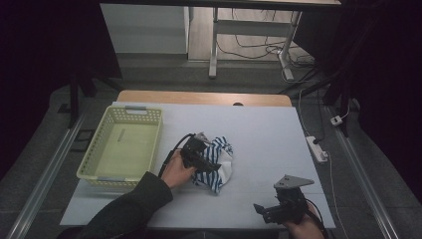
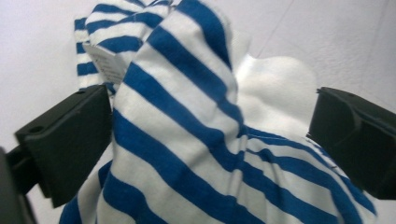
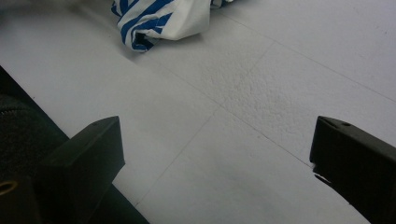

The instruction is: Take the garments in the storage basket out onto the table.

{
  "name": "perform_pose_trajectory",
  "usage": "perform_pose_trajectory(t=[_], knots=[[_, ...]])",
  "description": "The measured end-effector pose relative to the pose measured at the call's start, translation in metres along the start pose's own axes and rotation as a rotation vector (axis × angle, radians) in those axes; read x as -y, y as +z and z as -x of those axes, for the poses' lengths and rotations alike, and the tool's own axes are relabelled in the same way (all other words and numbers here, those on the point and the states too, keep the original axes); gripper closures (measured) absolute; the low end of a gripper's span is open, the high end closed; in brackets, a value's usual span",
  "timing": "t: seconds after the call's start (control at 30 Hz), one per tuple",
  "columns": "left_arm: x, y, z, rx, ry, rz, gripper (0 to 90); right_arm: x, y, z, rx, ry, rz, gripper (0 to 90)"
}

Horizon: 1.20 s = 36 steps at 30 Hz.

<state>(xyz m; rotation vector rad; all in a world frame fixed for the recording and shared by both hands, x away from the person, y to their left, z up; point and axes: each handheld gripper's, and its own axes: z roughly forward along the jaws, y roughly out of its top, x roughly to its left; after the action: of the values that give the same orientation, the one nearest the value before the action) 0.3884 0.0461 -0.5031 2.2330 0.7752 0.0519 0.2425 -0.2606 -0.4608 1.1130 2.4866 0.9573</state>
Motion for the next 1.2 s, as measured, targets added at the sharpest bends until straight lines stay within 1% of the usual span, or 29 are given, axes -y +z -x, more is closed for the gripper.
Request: perform_pose_trajectory(t=[0.03, 0.13, 0.2, 0.3, 0.37, 0.4, 0.47, 0.53, 0.6, 0.7, 0.73, 0.8, 0.87, 1.03, 1.2], knots=[[0.0, -0.002, 0.0, 0.003, 0.004, 0.007, 0.0, 0.0, 0.0, 0.0, 0.0, 0.0, 0.0, 2.5], [-0.001, -0.006, -0.001, 0.023, -0.008, 0.027, 0.0, 0.0, 0.0, 0.0, 0.001, 0.001, -0.001, 2.5], [-0.002, -0.01, 0.0, 0.032, -0.001, 0.035, 0.0, 0.0, 0.0, 0.0, 0.001, 0.002, -0.001, 2.5], [-0.003, -0.016, 0.001, 0.023, -0.003, 0.049, 0.0, 0.0, 0.0, 0.0, 0.003, 0.004, -0.002, 2.5], [-0.003, -0.02, 0.002, 0.006, -0.014, 0.075, 0.0, 0.0, 0.0, 0.0, 0.005, 0.005, -0.004, 2.5], [-0.002, -0.023, 0.002, 0.017, -0.021, 0.089, 0.0, 0.0, 0.0, 0.0, 0.005, 0.006, -0.004, 2.5], [-0.002, -0.027, 0.002, 0.028, -0.031, 0.096, 0.0, 0.0, 0.0, 0.0, 0.004, 0.006, -0.002, 2.5], [-0.002, -0.031, 0.002, 0.033, -0.028, 0.105, 0.0, 0.0, 0.0, 0.0, 0.005, 0.004, -0.002, 2.5], [-0.002, -0.034, 0.002, 0.057, -0.026, 0.108, 0.0, 0.0, 0.0, 0.0, 0.004, 0.004, -0.001, 2.5], [-0.003, -0.039, 0.002, 0.08, -0.014, 0.117, 0.0, 0.0, 0.0, 0.0, 0.003, 0.004, -0.001, 2.5], [-0.003, -0.04, 0.002, 0.087, -0.016, 0.121, 0.0, 0.0, 0.0, 0.0, 0.003, 0.003, -0.001, 2.5], [-0.003, -0.042, 0.002, 0.102, -0.011, 0.122, 0.0, 0.0, 0.0, 0.0, 0.004, 0.005, -0.002, 2.5], [-0.003, -0.043, 0.002, 0.108, -0.001, 0.112, 0.0, 0.0, 0.0, 0.0, 0.002, 0.006, 0.0, 2.5], [0.0, -0.045, 0.005, 0.103, 0.022, 0.087, 0.0, 0.0, 0.0, 0.0, 0.003, 0.007, 0.003, 2.5], [0.004, -0.049, 0.006, 0.094, 0.041, 0.071, 0.0, 0.0, -0.001, 0.0, 0.004, 0.006, 0.003, 2.5]])
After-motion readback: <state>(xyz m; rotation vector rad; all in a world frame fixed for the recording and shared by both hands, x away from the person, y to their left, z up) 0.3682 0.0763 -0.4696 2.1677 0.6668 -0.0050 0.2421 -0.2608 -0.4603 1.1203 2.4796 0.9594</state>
